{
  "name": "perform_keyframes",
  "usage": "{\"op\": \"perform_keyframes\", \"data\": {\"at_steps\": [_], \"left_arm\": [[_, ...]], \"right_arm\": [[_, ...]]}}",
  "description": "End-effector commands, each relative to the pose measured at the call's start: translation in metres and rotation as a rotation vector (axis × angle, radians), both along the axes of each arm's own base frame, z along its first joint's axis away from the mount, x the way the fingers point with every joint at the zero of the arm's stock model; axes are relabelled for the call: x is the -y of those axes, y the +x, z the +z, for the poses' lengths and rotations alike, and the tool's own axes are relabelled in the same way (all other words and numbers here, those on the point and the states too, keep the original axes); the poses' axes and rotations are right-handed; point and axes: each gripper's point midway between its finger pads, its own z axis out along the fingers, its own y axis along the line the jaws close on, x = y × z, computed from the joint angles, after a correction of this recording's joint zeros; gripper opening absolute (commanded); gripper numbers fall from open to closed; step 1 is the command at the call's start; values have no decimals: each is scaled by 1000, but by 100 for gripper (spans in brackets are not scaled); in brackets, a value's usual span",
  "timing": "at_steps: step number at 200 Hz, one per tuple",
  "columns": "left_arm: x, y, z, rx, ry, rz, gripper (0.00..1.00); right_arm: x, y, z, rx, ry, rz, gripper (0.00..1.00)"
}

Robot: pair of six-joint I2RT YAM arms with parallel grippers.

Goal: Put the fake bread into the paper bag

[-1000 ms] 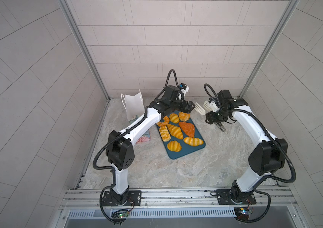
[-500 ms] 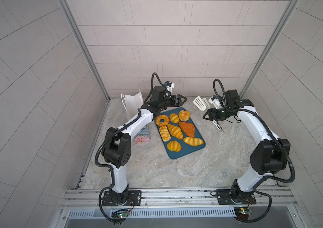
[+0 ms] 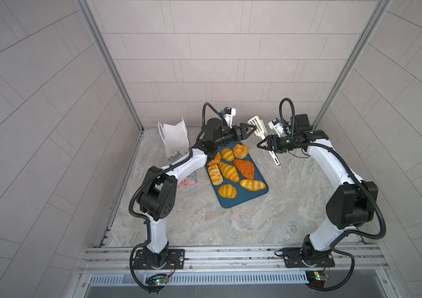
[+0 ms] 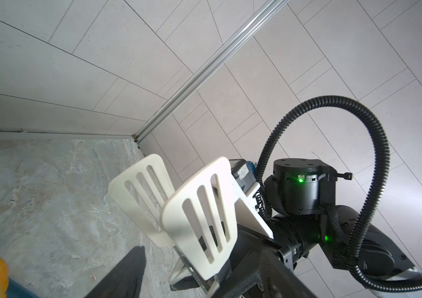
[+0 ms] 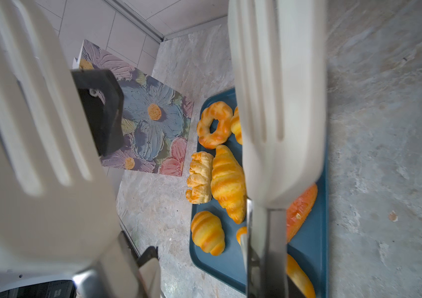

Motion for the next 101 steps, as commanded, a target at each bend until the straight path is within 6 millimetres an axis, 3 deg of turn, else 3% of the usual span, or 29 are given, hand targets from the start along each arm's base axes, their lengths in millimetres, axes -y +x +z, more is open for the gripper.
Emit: {"op": "perform_keyframes", "data": {"at_steps": [1,71,101], "left_arm": [[6,-4,9,25,-68,-27,75],[12,-7,13,41,-92,-53,71],[13,-9,18,56,-113,-63,64]], "right_arm": [[-14,5,28,55,81,28,62],[-28,8,41,49,146,57,62],[-30,6,44,43,151,61,62]]}}
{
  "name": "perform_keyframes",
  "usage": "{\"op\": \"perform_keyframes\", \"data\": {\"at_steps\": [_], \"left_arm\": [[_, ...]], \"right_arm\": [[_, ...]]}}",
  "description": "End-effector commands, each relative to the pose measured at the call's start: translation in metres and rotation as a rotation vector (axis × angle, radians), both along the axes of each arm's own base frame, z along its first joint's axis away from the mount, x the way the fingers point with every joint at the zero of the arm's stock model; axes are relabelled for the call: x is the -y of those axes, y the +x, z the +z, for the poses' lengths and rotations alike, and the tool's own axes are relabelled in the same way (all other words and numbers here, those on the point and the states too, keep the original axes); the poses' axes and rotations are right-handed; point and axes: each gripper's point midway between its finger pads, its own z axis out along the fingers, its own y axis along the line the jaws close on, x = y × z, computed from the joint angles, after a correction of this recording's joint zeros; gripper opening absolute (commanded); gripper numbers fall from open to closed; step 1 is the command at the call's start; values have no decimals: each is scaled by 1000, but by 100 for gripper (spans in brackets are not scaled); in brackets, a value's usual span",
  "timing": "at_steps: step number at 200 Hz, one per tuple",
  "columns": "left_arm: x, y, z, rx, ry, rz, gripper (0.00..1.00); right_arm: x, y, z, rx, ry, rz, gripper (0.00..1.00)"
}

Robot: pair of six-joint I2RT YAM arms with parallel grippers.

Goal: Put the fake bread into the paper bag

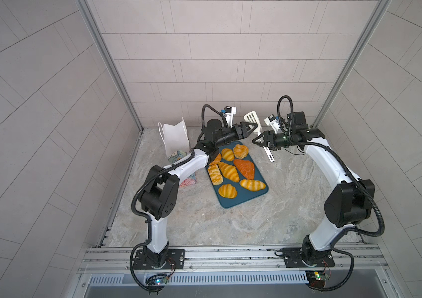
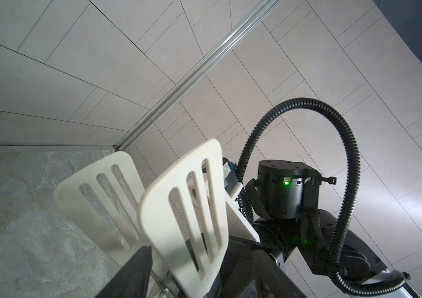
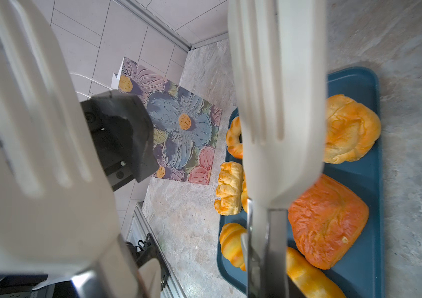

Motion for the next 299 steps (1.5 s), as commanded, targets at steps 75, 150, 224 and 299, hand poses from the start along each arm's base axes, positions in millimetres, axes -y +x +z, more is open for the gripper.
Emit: {"op": "perform_keyframes", "data": {"at_steps": [75,150,224,299], "left_arm": [[10,-7,11,44,-64,-66,58],[11,-9,17,51,-104,-83,49],[12,-13,25,66,-118,-100,40],[8,-16,31,87,-150,-101,18]], "right_arm": [[-14,6,29,45,75,36,62],[-21,9,35,39,99,46,62],[-27,10,38,37,108,60,62],[-23,4,40,31,111,67,63]]}}
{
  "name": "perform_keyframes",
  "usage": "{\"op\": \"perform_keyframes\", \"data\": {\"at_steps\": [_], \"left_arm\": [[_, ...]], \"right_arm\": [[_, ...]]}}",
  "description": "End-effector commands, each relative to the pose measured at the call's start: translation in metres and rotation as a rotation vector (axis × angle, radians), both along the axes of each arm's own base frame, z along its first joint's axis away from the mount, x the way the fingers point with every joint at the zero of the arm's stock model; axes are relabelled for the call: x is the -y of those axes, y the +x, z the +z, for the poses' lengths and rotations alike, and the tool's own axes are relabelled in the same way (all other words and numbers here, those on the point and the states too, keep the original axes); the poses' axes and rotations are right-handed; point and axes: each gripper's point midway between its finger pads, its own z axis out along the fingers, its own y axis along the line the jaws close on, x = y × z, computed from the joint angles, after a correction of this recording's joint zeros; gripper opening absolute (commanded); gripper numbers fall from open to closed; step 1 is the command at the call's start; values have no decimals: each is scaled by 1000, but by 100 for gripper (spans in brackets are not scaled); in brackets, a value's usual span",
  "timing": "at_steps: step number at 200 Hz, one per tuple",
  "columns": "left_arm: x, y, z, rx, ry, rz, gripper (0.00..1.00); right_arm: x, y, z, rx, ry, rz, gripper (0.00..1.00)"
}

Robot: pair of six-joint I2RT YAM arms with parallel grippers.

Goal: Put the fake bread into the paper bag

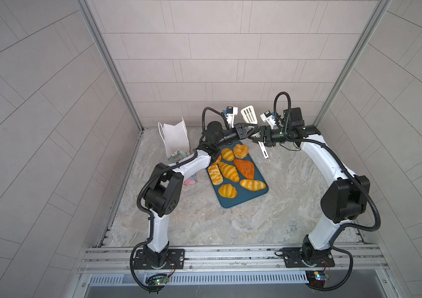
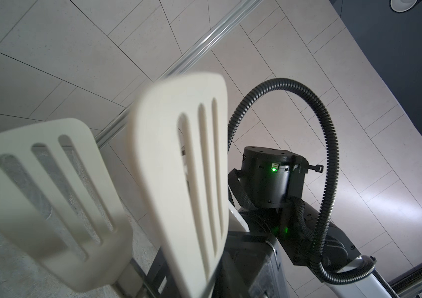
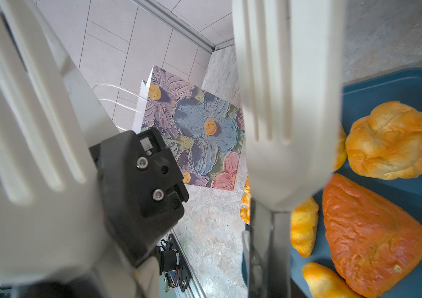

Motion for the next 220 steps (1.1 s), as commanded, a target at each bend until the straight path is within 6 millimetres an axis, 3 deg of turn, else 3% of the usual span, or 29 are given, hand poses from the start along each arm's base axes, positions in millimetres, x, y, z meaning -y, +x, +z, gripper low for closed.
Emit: {"op": "perform_keyframes", "data": {"at_steps": [1,114,178,207,220], "left_arm": [[-1,-9,23,79,-62,-25,18],[-15,-22,48,136,-252,-52,15],[-18,-27,56,153,-301,-69,15],[-18,-28,62,165,-305,-81,25],[-18,-29,60,161,-300,-84,36]], "right_arm": [[0,-3,19,52,20,19,63],[19,-8,52,102,97,-25,67],[22,-13,58,110,102,-30,69],[23,-16,48,93,72,-22,66],[24,-16,45,90,65,-25,66]]}}
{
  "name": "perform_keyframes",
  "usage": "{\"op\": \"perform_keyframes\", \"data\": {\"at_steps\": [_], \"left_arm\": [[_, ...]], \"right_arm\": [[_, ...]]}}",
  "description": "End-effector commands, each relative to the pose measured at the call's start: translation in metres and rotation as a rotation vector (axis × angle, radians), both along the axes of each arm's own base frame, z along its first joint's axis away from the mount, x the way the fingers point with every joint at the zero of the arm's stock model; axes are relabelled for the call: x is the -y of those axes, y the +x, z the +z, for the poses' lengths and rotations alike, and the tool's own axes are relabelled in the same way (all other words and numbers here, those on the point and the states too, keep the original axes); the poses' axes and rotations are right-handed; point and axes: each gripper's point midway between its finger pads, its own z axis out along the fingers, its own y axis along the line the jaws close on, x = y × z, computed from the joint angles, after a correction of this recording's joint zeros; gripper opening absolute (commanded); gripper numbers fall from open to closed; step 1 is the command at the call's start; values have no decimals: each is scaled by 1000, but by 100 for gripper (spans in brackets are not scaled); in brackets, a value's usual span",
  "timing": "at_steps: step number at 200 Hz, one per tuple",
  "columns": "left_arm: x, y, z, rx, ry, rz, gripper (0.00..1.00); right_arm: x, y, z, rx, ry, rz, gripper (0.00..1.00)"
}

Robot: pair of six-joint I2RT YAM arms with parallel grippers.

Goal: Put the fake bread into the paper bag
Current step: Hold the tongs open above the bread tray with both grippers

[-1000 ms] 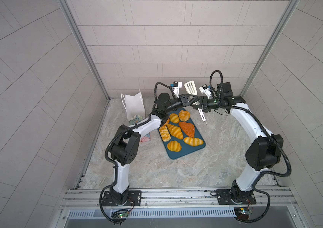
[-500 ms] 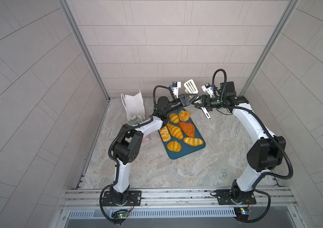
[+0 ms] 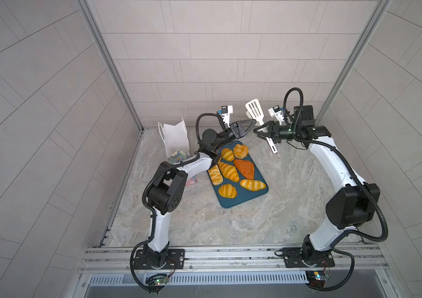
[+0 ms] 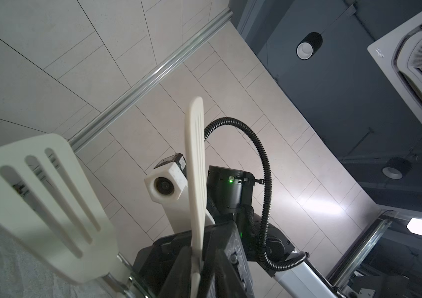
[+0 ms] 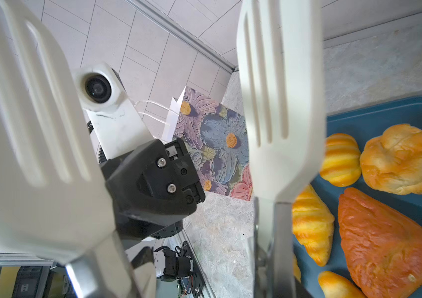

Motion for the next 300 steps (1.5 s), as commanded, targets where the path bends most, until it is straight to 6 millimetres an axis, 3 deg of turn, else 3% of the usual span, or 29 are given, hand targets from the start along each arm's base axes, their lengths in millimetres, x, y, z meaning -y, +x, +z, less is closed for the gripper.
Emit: {"op": "perform_keyframes", "data": {"at_steps": [1,26,62,85,172,300], "left_arm": [[-3,-13,21,76,-47,-31,37],[0,-12,14,59,-16,-27,54],[6,-6,-4,27,108,18,56],[8,-6,-4,29,142,30,58],[19,-8,1,49,139,1,57],[21,-6,-2,47,149,-10,41]], "right_arm": [[4,-8,7,36,-19,-2,66],[3,-7,10,45,-16,-1,66],[2,-6,15,56,-13,3,66],[-2,-7,15,55,-13,12,66],[-14,-6,8,35,-23,40,66],[-15,-17,-1,7,-49,68,66]]}}
